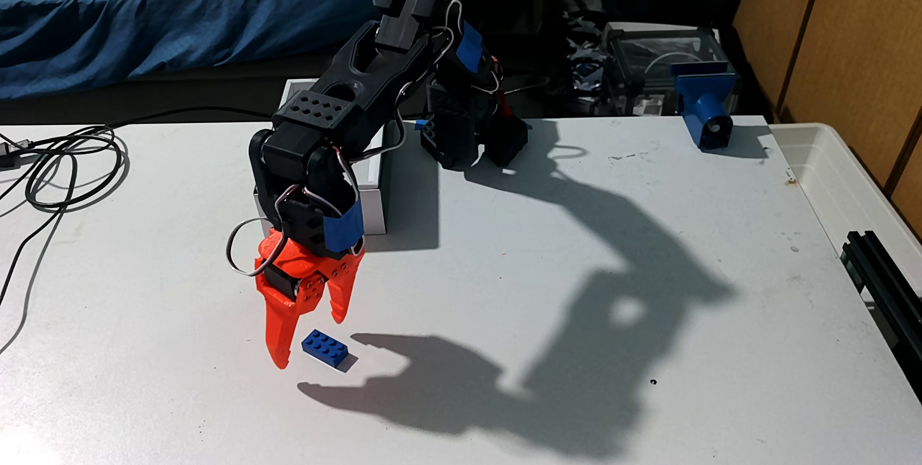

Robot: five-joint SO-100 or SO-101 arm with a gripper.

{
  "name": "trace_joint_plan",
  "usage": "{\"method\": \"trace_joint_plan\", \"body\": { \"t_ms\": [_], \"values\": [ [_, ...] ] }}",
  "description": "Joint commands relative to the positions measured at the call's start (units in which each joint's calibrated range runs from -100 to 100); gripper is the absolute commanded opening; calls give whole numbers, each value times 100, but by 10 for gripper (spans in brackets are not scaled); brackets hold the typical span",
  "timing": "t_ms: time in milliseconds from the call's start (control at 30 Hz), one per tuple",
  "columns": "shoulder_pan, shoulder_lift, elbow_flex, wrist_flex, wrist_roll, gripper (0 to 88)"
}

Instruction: Grab the blue brick and place in box

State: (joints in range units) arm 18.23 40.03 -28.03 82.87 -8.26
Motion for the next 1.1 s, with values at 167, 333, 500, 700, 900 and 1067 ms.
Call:
{"method": "trace_joint_plan", "body": {
  "t_ms": [167,333,500,700,900,1067],
  "values": [
    [-55,373,-702,-36,34,283],
    [-114,441,-729,-28,34,281],
    [-144,432,-729,24,34,208],
    [-151,424,-729,32,40,36],
    [-159,432,-729,32,66,7],
    [-107,356,-729,265,61,7]
  ]
}}
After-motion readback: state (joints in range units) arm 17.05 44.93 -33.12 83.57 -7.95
